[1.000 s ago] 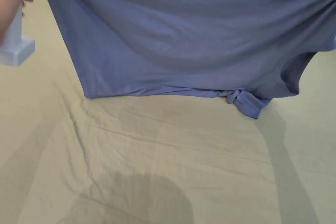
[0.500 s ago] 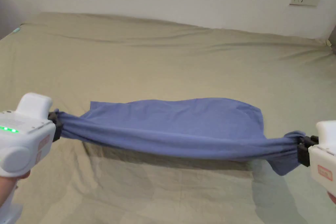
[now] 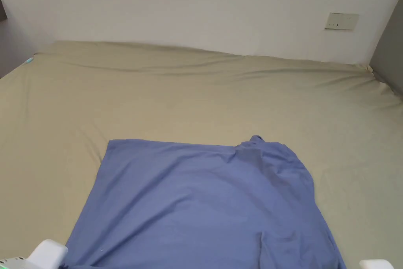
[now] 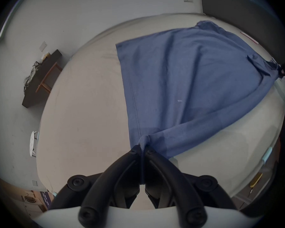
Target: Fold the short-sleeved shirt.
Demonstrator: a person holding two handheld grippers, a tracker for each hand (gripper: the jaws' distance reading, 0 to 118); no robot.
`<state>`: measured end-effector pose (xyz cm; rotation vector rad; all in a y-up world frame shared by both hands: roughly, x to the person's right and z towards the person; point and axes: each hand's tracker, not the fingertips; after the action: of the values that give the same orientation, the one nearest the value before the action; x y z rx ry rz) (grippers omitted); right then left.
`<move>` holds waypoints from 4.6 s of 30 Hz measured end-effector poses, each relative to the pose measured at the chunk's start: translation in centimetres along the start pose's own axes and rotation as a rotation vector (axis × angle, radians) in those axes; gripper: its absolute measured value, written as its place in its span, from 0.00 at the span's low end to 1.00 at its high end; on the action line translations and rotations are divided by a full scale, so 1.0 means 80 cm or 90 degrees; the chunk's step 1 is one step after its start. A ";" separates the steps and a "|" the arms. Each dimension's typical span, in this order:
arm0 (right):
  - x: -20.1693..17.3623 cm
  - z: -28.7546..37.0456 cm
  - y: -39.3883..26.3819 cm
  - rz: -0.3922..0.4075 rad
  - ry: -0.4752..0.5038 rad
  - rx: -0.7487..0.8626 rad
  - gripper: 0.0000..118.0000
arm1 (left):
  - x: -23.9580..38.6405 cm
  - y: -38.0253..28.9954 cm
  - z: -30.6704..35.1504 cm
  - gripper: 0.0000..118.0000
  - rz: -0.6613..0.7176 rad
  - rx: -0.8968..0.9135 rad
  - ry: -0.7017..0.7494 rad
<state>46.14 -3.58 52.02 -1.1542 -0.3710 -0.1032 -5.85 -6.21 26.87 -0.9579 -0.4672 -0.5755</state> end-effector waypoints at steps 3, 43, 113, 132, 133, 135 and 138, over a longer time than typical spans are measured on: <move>-0.007 -0.005 -0.013 0.020 0.001 -0.050 0.04 | 0.004 -0.011 0.002 0.00 -0.017 -0.018 0.002; -0.121 0.306 0.129 -0.009 -0.101 0.609 0.87 | 0.039 0.157 0.298 0.98 0.213 0.615 0.054; -0.091 0.185 0.054 -0.019 -0.152 0.357 0.02 | 0.029 -0.035 0.035 0.06 0.214 0.093 0.001; -0.026 -0.022 -0.056 -0.086 -0.059 -0.049 0.86 | 0.040 -0.034 0.031 0.06 0.191 0.051 0.030; -0.028 -0.025 -0.054 -0.079 -0.058 -0.049 0.86 | 0.041 -0.034 0.029 0.06 0.187 0.045 0.032; -0.032 -0.027 -0.050 -0.067 -0.054 -0.055 0.85 | 0.044 -0.031 0.027 0.06 0.181 0.038 0.035; -0.034 -0.030 -0.048 -0.068 -0.023 -0.060 0.70 | 0.046 -0.030 0.024 0.06 0.170 0.029 0.040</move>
<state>43.15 -7.58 53.60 -1.2304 -0.4637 -0.1961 -4.80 -6.51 31.55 -0.9376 -0.2886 -0.3500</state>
